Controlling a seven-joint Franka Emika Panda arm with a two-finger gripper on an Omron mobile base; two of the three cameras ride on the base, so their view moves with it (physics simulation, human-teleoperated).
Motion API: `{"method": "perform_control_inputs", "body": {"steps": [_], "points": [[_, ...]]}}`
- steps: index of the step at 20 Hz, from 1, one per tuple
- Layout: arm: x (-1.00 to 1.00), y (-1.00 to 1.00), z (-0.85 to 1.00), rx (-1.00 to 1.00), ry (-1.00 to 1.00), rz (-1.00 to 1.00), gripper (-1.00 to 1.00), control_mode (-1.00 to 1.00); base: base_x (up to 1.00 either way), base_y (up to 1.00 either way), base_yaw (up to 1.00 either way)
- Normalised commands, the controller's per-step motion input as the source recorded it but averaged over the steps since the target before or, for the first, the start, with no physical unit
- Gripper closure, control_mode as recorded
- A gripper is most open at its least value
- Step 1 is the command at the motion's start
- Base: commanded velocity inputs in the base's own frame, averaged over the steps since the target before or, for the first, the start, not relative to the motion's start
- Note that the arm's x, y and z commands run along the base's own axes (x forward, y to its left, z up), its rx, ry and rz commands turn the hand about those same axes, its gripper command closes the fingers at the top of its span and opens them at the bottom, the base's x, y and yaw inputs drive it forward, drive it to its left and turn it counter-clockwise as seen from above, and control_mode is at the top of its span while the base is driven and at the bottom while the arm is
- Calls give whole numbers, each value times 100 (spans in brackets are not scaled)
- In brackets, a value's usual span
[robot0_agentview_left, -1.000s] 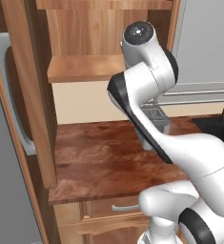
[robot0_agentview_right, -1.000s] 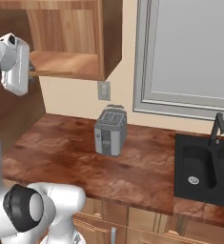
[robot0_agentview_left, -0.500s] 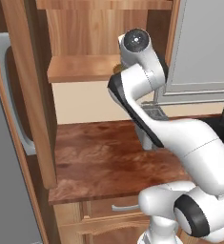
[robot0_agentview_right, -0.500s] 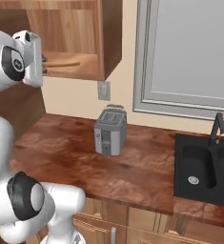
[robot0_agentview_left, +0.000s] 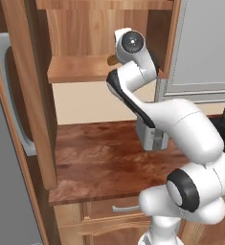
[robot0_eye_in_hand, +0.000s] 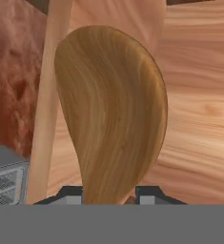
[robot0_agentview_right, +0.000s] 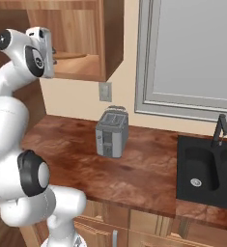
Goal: Organize the utensils by type. Pick up the wooden spoons from the counter and place them in the open cabinet. Then pick up the metallic utensils from the counter and place them in the open drawer.
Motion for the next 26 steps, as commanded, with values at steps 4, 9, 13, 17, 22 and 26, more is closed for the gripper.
{"method": "perform_control_inputs", "body": {"steps": [4, 9, 13, 17, 22, 26], "points": [[73, 19, 15, 1, -4, 0, 100, -100, 0, 0, 0], [73, 23, 0, 6, 1, 0, 100, -100, 0, 0, 0], [59, 18, -9, 7, 4, 2, 100, -100, 0, 0, 0], [55, 9, -17, 9, 0, 3, 100, -100, 0, 0, 0], [34, 5, -21, 6, 0, 6, 100, -100, 0, 0, 0], [17, 5, -25, 5, 0, 8, 100, -100, 0, 0, 0]]}}
